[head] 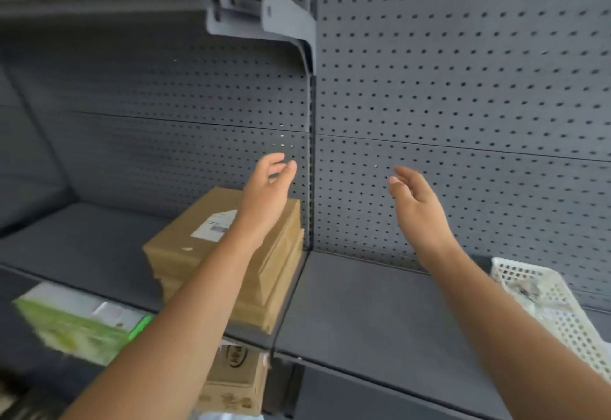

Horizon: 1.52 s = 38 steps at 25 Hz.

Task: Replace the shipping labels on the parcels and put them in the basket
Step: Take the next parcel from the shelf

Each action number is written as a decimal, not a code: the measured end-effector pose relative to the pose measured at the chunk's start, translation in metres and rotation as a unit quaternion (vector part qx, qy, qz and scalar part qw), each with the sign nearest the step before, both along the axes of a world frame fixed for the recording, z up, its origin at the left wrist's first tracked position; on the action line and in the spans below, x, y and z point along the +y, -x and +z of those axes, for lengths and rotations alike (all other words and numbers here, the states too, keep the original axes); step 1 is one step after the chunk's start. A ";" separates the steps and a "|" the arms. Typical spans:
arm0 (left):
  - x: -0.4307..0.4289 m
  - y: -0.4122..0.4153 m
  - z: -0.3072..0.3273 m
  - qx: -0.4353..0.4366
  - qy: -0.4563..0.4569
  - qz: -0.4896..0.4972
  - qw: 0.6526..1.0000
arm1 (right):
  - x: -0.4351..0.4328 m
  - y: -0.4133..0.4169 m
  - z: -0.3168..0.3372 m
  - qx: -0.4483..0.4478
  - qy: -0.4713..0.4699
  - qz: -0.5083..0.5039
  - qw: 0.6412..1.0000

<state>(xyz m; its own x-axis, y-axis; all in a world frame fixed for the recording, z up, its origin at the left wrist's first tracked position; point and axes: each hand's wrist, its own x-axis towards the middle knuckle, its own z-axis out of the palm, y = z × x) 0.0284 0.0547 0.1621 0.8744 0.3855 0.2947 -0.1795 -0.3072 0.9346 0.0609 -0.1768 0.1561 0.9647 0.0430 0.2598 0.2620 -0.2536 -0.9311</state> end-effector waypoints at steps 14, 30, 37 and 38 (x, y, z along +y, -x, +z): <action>0.166 0.040 -0.054 0.074 -0.046 0.148 0.985 | 0.143 -0.004 -0.047 0.115 0.071 0.085 0.987; 0.210 0.029 -0.106 0.159 -0.024 0.196 0.967 | 0.180 -0.004 -0.092 0.239 0.003 0.128 0.962; 0.158 0.028 -0.076 0.104 -0.021 0.182 0.978 | 0.130 -0.009 -0.077 0.184 -0.012 0.092 0.978; 0.147 0.026 -0.073 0.098 -0.020 0.175 0.980 | 0.119 -0.009 -0.073 0.180 -0.016 0.084 0.980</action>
<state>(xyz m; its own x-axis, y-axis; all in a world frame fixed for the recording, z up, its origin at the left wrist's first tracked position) 0.0025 0.2014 0.0888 0.7322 0.6631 0.1558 0.1241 -0.3547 0.9267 0.0701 -0.0581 0.0826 0.9739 0.2068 -0.0933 -0.0502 -0.2045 -0.9776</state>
